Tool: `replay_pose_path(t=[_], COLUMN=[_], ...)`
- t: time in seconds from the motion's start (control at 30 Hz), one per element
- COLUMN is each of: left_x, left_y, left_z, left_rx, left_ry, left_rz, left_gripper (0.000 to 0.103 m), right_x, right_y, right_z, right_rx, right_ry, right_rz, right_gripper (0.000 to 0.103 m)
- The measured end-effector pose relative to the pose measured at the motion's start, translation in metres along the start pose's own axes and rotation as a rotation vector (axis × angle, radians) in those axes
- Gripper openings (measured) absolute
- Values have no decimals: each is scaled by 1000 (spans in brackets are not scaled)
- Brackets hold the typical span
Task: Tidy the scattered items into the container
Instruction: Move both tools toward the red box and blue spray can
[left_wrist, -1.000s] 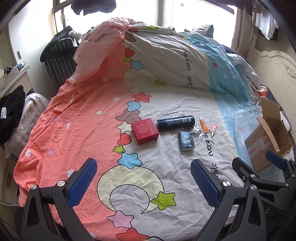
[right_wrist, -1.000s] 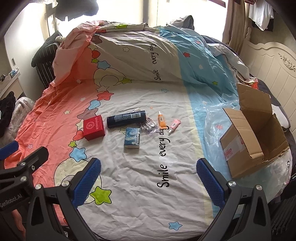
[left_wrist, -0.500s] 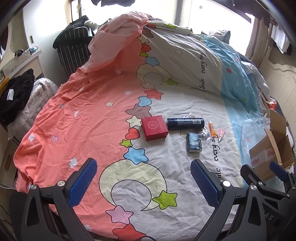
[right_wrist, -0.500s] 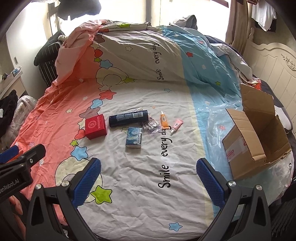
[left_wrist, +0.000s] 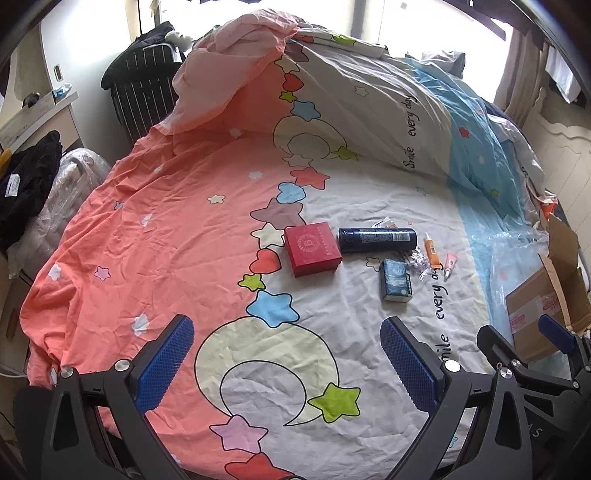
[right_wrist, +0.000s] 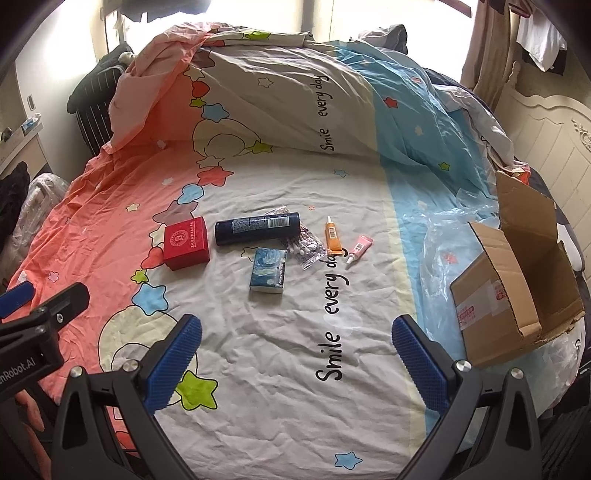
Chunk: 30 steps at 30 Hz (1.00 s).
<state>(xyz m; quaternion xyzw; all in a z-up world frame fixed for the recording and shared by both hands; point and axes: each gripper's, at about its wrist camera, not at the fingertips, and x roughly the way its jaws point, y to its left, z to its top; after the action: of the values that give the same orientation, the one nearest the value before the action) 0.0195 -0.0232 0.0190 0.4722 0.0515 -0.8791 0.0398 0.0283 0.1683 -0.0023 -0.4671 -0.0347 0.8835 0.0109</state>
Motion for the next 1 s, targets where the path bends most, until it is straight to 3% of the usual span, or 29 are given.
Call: replay_pose_path(t=[0.2, 0.43, 1.0], left_x=[9, 31, 89], left_y=[10, 25, 11], left_z=[10, 16, 33], left_rx=[-52, -150, -161], left_ry=[1, 57, 139], left_rz=[-5, -24, -24], left_gripper=[103, 103, 103], right_x=[12, 28, 79], right_y=[5, 10, 22], right_z=[10, 21, 56], right_rx=[-25, -64, -267], right_ry=[11, 30, 37], right_rz=[0, -2, 27], right_gripper=[103, 103, 103])
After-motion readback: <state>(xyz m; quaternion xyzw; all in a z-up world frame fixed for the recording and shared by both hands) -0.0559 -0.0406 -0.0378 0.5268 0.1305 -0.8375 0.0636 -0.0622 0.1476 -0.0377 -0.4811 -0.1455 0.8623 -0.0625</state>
